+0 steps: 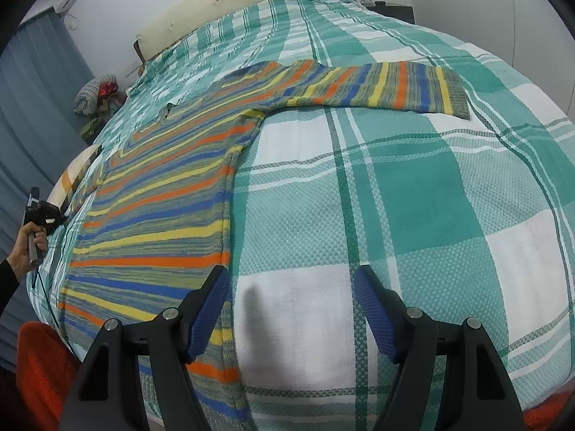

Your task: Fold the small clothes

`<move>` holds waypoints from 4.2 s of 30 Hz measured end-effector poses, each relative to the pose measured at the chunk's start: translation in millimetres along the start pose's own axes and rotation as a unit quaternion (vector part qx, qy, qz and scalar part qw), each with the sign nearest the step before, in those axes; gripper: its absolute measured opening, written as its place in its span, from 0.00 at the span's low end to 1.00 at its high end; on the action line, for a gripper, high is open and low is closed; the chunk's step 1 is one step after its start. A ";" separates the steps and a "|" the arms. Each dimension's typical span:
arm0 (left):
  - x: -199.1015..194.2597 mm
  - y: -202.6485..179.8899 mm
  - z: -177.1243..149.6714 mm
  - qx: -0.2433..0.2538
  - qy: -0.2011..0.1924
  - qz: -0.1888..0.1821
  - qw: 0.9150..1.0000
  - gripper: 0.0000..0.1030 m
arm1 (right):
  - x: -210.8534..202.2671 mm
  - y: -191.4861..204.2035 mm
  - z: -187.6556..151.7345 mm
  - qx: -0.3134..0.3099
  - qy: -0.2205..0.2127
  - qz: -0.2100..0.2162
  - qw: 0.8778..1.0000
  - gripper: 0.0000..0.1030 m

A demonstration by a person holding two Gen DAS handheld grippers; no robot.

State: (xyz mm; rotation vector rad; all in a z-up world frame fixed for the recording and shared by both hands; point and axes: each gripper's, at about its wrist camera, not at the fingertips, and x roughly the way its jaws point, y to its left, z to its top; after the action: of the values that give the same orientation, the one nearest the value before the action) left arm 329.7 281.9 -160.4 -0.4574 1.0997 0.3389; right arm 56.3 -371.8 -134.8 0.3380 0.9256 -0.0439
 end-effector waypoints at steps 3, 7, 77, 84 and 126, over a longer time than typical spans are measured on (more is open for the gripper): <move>-2.3 -8.9 -6.2 0.024 -0.011 0.023 0.999 0.00 | -2.2 -0.6 0.2 0.001 -0.003 -0.006 1.000 0.70; -12.1 -6.4 -15.9 0.024 -0.017 0.023 0.999 0.28 | -8.3 -3.3 0.6 0.006 -0.013 -0.024 1.000 0.70; -77.1 -21.9 -227.6 0.190 -0.033 0.013 0.981 1.00 | 6.8 -50.3 -24.2 0.052 0.022 -0.193 0.980 1.00; -74.5 -18.2 -222.7 0.199 -0.011 -0.008 0.980 1.00 | 8.1 -50.4 -24.7 0.050 0.024 -0.195 0.979 1.00; -73.2 -22.7 -226.1 0.208 -0.017 0.002 0.978 1.00 | 9.4 -48.9 -24.4 0.046 0.022 -0.202 0.978 1.00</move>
State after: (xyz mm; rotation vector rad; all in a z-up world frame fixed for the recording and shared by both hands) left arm 135.6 143.7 -174.9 -0.0761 1.1038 0.1124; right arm 34.2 -409.6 -168.8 0.2324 1.0268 -0.4558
